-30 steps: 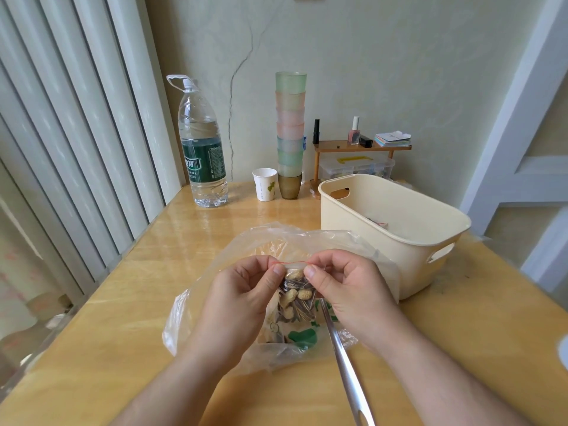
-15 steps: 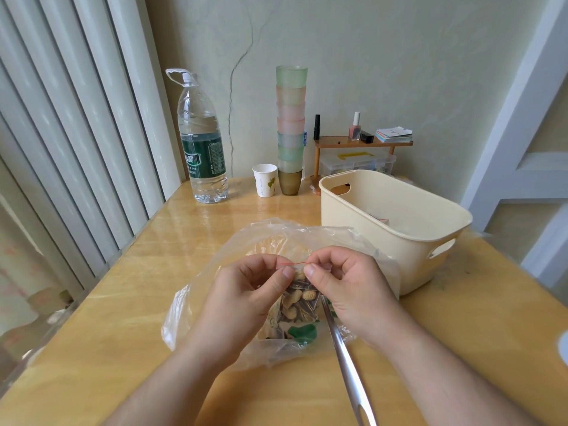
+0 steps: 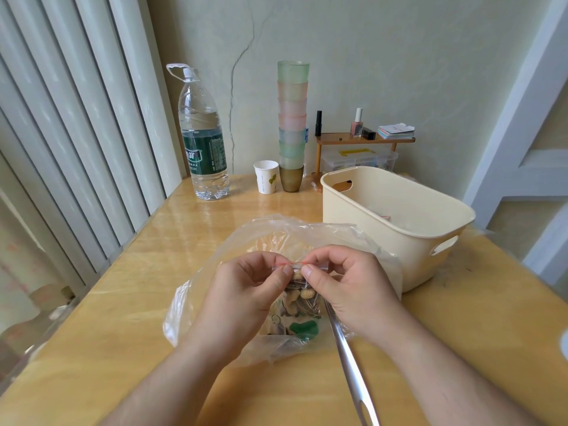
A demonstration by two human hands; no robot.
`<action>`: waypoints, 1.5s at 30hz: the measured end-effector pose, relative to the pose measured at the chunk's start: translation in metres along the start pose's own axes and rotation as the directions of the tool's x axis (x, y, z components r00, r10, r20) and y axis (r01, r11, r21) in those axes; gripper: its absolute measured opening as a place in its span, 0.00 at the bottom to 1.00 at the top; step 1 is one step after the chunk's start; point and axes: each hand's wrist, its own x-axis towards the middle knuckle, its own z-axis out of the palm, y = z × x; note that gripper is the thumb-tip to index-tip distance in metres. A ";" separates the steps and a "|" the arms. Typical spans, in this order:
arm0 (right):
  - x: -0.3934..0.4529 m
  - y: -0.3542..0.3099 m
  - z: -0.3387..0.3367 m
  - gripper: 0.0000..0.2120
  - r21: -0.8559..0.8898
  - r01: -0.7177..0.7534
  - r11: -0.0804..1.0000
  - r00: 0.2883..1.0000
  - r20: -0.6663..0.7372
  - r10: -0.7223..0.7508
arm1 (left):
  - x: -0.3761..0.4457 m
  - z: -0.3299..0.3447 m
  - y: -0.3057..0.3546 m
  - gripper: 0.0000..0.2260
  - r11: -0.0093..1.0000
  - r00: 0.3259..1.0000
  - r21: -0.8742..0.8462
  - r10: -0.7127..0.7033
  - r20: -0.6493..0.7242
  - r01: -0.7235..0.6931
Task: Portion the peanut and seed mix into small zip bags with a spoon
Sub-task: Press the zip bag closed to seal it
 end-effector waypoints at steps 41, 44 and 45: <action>0.003 -0.004 -0.006 0.07 -0.176 0.125 0.976 0.991 0.061 -0.116 | 0.000 0.002 -0.006 0.05 0.975 0.995 0.206 0.069 0.067 -0.081; 0.003 -0.007 -0.011 0.07 -0.135 0.074 0.988 0.997 0.029 -0.071 | 0.000 0.001 -0.002 0.04 0.983 0.997 0.170 0.060 0.058 -0.069; 0.003 -0.009 -0.012 0.06 -0.118 0.059 0.991 0.998 0.030 -0.055 | 0.000 0.000 0.000 0.04 0.989 0.998 0.138 0.053 0.035 -0.057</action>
